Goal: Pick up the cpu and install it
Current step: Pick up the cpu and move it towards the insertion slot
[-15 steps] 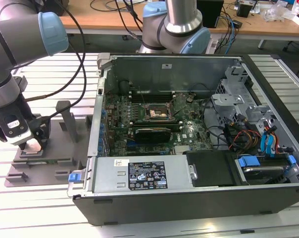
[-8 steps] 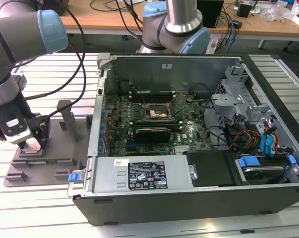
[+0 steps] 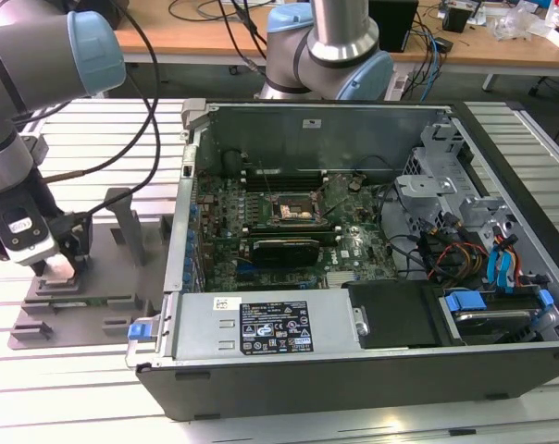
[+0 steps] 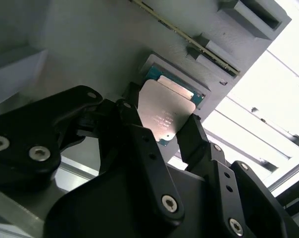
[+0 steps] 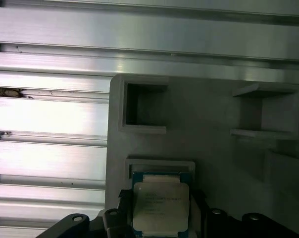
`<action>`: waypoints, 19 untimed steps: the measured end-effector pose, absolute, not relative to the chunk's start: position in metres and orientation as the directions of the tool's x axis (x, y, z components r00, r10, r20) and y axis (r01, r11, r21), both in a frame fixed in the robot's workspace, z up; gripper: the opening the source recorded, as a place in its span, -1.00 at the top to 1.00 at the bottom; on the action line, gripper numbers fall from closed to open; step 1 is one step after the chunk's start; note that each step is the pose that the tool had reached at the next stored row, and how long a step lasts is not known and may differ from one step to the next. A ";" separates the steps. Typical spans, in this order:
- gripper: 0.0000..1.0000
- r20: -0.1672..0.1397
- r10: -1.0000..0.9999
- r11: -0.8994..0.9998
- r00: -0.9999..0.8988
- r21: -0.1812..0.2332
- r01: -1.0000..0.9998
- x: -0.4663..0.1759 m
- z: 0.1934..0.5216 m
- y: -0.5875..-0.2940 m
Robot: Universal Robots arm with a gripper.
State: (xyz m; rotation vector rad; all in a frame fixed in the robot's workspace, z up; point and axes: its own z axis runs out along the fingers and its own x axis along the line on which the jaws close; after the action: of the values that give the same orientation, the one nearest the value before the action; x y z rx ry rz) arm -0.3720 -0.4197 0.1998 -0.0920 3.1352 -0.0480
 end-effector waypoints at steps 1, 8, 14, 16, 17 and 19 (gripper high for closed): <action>-0.10 -0.004 -0.059 0.998 -0.998 -0.031 -0.059 -0.372 0.200 -0.420; -0.10 -0.004 -0.059 0.998 -0.998 -0.031 -0.059 -0.372 0.204 -0.420; -0.10 -0.004 -0.059 0.998 -0.998 -0.031 -0.059 -0.372 0.210 -0.420; -0.10 -0.004 -0.059 0.998 -0.998 -0.031 -0.059 -0.372 0.212 -0.420; -0.10 -0.004 -0.059 0.998 -0.998 -0.031 -0.059 -0.372 0.213 -0.420; -0.10 -0.004 -0.059 0.998 -0.998 -0.031 -0.059 -0.372 0.214 -0.420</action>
State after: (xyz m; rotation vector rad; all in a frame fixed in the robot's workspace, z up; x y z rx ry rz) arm -0.3719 -0.4196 0.2138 -0.0921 3.1352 -0.0485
